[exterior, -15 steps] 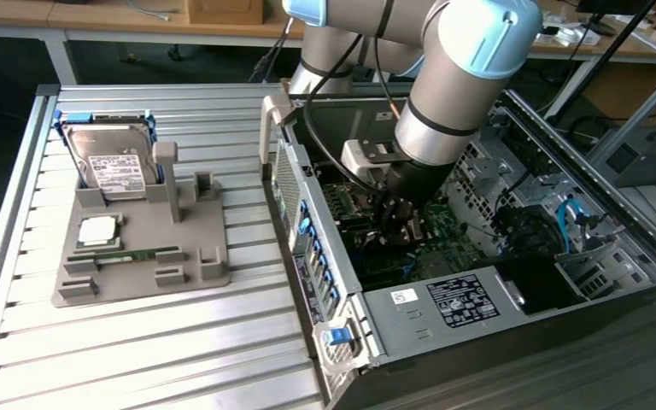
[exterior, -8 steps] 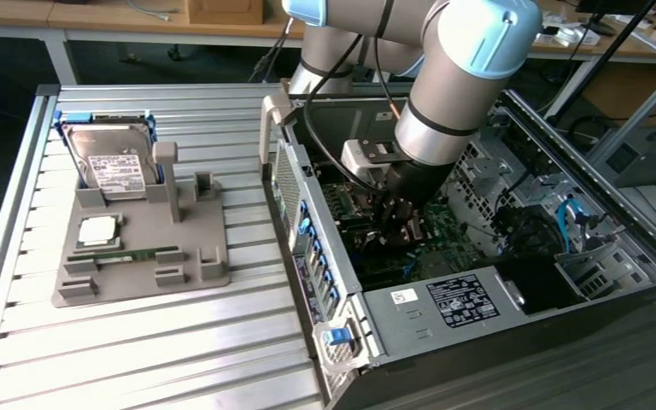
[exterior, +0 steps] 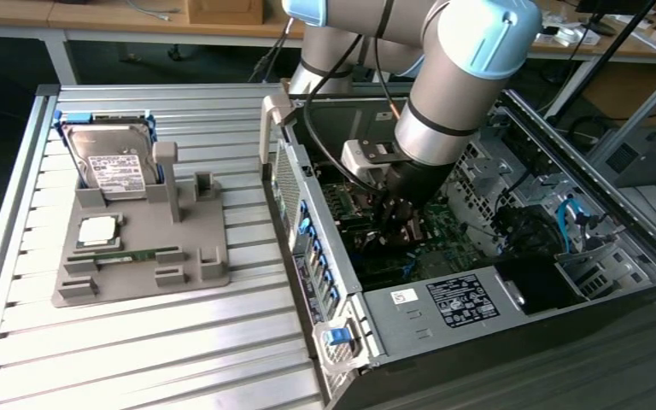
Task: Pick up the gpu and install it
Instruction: 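Insert the gpu into the slot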
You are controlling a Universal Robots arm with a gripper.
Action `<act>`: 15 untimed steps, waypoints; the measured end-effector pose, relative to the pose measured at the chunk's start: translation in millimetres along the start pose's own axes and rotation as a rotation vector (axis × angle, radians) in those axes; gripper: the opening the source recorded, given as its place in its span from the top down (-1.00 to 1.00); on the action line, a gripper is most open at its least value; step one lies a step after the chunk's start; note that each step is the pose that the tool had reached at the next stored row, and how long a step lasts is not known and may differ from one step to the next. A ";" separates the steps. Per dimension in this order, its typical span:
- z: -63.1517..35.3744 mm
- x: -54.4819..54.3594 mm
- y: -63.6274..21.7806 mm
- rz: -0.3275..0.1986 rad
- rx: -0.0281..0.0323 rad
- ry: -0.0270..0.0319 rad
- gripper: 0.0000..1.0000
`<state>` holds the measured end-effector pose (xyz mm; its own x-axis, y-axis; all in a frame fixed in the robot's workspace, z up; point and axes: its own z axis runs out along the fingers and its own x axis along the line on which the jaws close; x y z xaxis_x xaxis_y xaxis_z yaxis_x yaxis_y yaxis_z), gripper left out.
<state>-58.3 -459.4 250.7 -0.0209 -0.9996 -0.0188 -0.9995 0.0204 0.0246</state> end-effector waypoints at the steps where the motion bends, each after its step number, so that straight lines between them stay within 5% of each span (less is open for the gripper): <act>1: 0.1 0.0 0.0 0.000 0.0000 0.0000 0.47; 15: -6.9 -0.1 0.2 0.000 0.0001 0.0002 0.47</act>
<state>-58.3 -459.4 257.5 -0.0209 -0.9996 -0.0187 -0.9995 0.0204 0.0245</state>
